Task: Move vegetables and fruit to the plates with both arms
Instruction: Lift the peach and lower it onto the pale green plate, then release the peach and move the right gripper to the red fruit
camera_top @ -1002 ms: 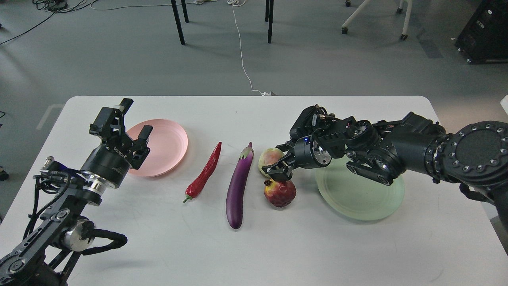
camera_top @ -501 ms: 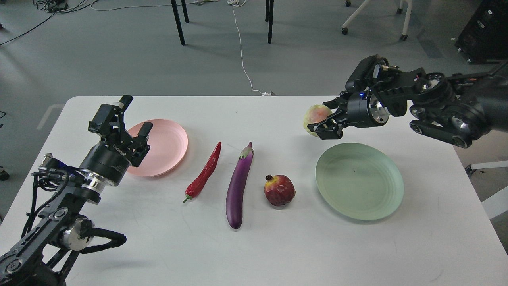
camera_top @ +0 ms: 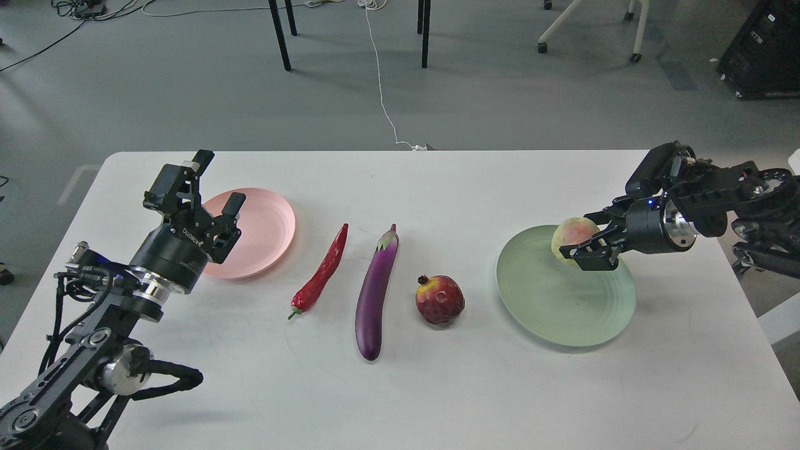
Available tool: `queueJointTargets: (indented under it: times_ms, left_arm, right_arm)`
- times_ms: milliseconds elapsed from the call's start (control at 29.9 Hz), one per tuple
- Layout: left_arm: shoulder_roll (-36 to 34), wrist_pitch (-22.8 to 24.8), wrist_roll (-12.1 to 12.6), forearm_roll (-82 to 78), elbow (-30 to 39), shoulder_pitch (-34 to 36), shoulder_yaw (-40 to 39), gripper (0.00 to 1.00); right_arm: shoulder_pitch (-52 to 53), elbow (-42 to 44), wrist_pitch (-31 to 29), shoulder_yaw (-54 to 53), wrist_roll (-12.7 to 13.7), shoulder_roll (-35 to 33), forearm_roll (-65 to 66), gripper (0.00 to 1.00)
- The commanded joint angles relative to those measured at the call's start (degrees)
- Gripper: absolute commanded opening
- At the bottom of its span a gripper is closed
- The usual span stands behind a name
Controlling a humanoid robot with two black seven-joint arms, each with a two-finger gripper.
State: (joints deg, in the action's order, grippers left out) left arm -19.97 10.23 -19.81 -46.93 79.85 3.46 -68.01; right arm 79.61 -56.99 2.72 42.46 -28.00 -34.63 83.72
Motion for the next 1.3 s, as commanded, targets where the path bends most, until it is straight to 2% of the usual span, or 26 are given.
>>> queueJointTargets:
  times_ms: [0, 100, 200, 301, 535, 702, 936, 1270]
  left_arm:
    - [-0.15, -0.03, -0.05, 0.00, 0.31, -0.03, -0.10, 0.98]
    - [-0.15, -0.03, -0.05, 0.00, 0.31, -0.12, -0.10, 0.98]
    - [-0.07, 0.06, -0.05, 0.00, 0.31, -0.12, -0.10, 0.98]
    - [-0.07, 0.06, -0.05, 0.00, 0.31, -0.12, -0.10, 0.98]
    - [-0.07, 0.06, -0.05, 0.00, 0.31, -0.12, -0.10, 0.98]
    - [-0.15, 0.06, -0.05, 0.00, 0.40, -0.12, -0.10, 0.98]
    - [-0.42, -0.03, -0.05, -0.09, 1.54, -1.35, -0.37, 0.98]
    - [-0.42, -0.03, -0.05, -0.09, 1.54, -1.79, -0.37, 0.98]
  right_arm:
    - [-0.94, 0.48, 0.01, -0.01, 0.00, 0.27, -0.05, 0.72]
    - [-1.03, 0.56, 0.01, -0.09, 0.00, 0.18, -0.05, 0.90]
    - [-0.25, 0.13, 0.01, -0.10, 0.00, -0.08, -0.05, 0.94]
    - [1.60, -0.92, 0.01, -0.18, 0.00, -0.08, -0.05, 0.95]
    - [11.00, -11.64, -0.43, -0.10, 0.00, 0.53, -1.10, 0.95]
    - [12.24, -16.66, -0.52, -0.10, 0.00, 4.65, -5.22, 0.95]
    - [10.22, -15.17, -0.17, 0.96, 0.00, 12.65, -9.71, 0.95]
    - [5.48, -7.70, 0.80, 2.10, 0.00, 21.18, -12.70, 0.95]
